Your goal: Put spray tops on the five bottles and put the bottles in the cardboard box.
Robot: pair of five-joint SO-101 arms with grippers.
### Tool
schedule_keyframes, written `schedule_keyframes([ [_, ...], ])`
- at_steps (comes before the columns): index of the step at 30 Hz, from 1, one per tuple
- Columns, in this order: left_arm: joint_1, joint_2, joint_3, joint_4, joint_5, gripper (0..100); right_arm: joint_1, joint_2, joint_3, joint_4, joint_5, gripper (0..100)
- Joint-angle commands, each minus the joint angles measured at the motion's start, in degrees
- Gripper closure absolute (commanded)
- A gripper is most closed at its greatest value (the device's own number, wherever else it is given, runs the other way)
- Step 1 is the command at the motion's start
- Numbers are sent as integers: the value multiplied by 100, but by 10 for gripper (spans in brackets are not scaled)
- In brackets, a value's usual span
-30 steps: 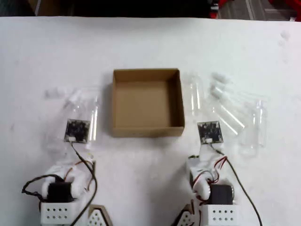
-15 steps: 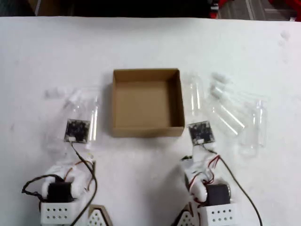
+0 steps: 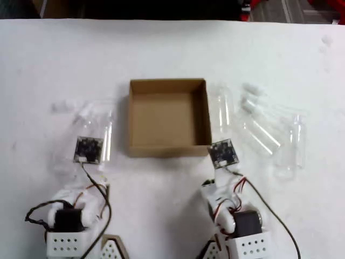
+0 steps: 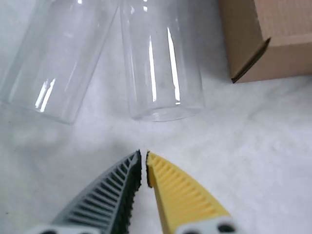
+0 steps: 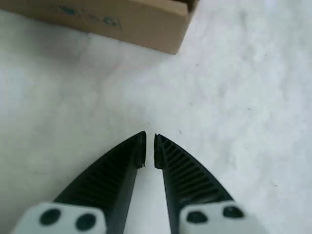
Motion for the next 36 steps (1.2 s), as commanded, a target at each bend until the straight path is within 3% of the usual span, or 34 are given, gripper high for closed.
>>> schedule_keyframes([
  [1,40,-48,-9,9,-26,976,-57,-22,53,4,62,983],
  [6,75,-48,-9,9,-26,976,-57,-22,53,-558,62,983],
  [14,75,-48,-9,9,-26,976,-163,-22,53,-4725,62,983],
  [18,40,-48,-9,9,-26,976,-664,-13,53,-5903,62,983],
  [21,40,-48,-9,9,-26,976,-716,-13,53,-5719,62,983],
  [25,48,-48,-9,9,-26,976,-154,-13,53,-4822,62,981],
  [32,75,-48,-9,9,-26,976,286,-13,53,-4365,62,820],
  [36,84,-48,-9,0,-62,976,286,-13,53,-4259,62,837],
])
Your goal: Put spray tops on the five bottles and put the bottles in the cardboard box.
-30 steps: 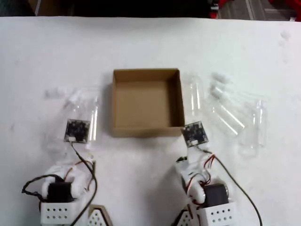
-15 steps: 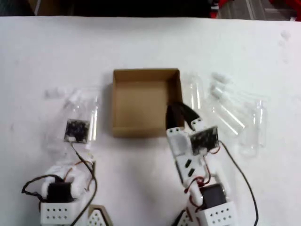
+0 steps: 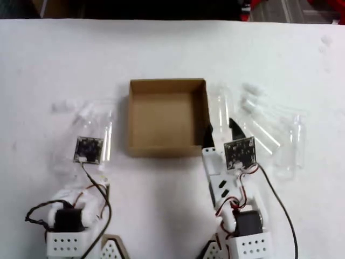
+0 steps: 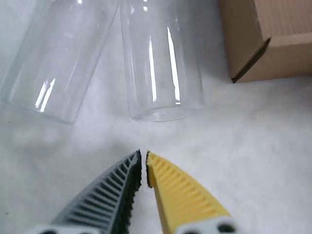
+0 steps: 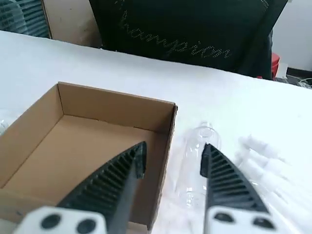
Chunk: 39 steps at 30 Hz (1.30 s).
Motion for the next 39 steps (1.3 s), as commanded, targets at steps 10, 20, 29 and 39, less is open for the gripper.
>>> schedule_keyframes([
  [10,-84,-48,-62,-2066,-35,976,145,-4,53,22,62,978],
  [20,-796,-48,-1204,-1969,-79,976,145,-4,53,119,62,982],
  [29,-954,-40,-1284,-2655,-1108,976,145,-4,53,127,62,982],
  [39,-400,602,-2945,-1495,-1758,914,145,-4,53,136,62,982],
])
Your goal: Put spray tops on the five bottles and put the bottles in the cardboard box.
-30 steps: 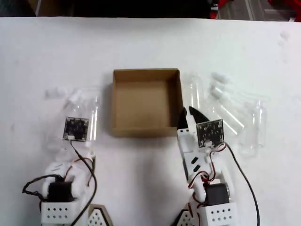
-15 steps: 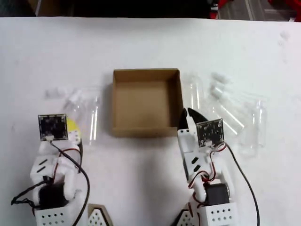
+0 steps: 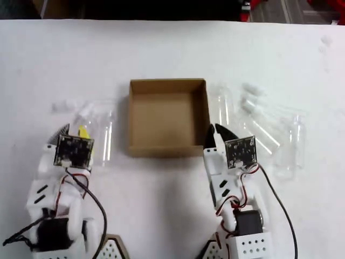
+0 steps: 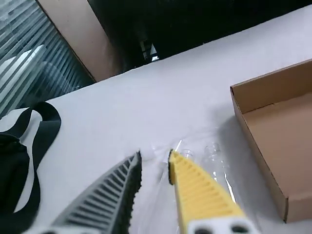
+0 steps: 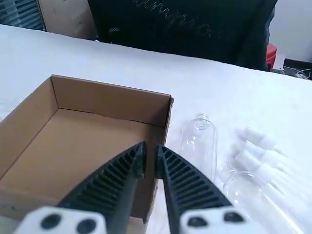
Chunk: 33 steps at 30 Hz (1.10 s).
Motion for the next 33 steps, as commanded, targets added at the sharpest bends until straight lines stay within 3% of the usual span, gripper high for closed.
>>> schedule_keyframes([
  [1,119,936,-1222,308,-114,915,40,-4,53,31,62,982],
  [7,154,4136,-3341,923,-492,916,40,-4,53,40,62,982],
  [13,163,6870,-5152,1231,-308,916,321,-4,53,-4,44,982],
  [22,163,9103,-6620,1336,-273,903,356,-4,53,-13,26,982],
  [29,163,11011,-8316,2286,-316,846,356,-4,53,-13,26,982],
  [33,224,12075,-9275,2796,-914,846,356,-4,53,-13,26,982],
])
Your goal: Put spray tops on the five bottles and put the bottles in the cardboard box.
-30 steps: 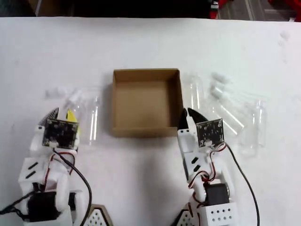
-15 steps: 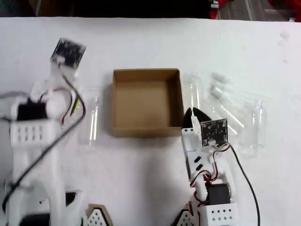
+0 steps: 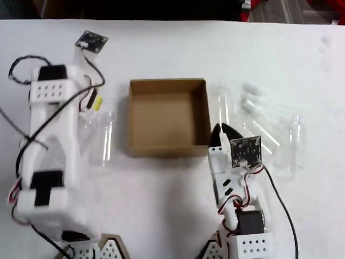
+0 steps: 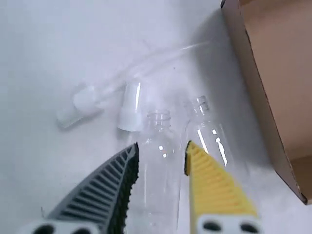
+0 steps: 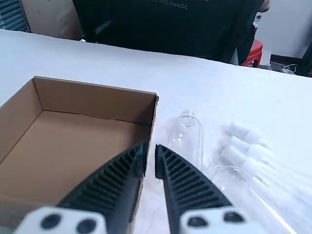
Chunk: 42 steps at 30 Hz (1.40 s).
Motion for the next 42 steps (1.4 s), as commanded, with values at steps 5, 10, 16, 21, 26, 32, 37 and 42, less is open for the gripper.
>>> schedule_keyframes([
  [5,119,1727,-1952,730,-651,846,66,-4,53,-13,35,982],
  [10,84,2308,-2356,765,-659,846,84,-4,53,-13,44,982],
  [16,48,2457,-2347,941,-668,841,92,-4,53,-13,53,982],
  [21,-66,2510,-2374,774,-633,841,92,-4,53,-13,53,982],
  [26,-180,2580,-2374,659,-642,841,92,-4,53,-13,53,982],
  [32,-233,2580,-2382,510,-651,797,75,-4,53,-13,53,982],
  [37,-251,2580,-2391,510,-659,792,75,-4,53,-13,53,982],
  [42,-356,2589,-2347,246,-624,793,75,-4,53,-13,53,982],
])
